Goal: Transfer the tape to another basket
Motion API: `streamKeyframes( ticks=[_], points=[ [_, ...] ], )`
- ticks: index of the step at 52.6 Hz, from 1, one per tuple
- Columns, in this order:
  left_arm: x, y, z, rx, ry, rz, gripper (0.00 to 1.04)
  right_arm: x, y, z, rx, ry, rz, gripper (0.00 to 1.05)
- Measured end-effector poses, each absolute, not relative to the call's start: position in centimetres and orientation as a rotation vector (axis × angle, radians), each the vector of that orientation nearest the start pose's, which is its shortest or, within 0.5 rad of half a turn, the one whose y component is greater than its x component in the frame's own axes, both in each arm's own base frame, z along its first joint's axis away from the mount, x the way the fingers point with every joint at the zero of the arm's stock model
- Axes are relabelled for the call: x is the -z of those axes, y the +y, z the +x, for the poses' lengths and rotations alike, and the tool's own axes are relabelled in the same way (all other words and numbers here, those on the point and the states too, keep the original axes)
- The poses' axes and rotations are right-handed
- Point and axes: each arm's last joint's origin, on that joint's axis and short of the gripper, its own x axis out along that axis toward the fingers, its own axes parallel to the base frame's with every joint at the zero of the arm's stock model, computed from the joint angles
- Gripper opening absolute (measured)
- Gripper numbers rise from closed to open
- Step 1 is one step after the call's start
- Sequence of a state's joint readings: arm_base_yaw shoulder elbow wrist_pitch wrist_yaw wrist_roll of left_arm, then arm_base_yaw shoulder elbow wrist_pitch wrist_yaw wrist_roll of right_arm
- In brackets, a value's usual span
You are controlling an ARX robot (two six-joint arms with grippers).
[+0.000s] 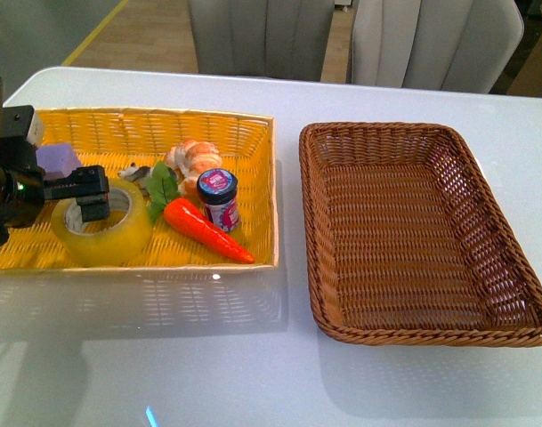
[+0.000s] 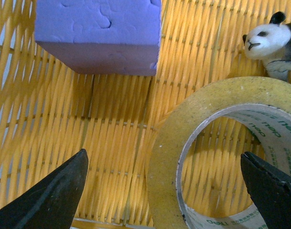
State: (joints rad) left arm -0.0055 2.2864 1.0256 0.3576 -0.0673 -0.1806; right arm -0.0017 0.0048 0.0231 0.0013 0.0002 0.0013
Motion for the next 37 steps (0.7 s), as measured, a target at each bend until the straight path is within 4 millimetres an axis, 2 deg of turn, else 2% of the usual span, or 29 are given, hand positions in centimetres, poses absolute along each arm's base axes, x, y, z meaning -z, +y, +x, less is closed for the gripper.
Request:
streamKeyframes(
  ticks=[9,11,27,37],
  points=[
    [-0.76,-0.05,38.54,-0.142,0.908,-0.133,0.96,-17.11,-0.02,9.65,0.002,-0.020,0.001,0.96],
    [-0.72,-0.09,38.59,-0.143,0.910,-0.132,0.93,-17.11,-0.02,9.65,0.002,-0.020,0.001,0.96],
    [-0.54,-0.72,38.62,-0.147,0.923,-0.142,0.43,-17.11,-0.02,9.65,0.002,-0.020,0.001,0.96],
    [-0.72,-0.79,38.64,-0.162,0.917,-0.144,0.18,-17.11,-0.02,9.65,0.002,-0.020,0.001,0.96]
  ],
)
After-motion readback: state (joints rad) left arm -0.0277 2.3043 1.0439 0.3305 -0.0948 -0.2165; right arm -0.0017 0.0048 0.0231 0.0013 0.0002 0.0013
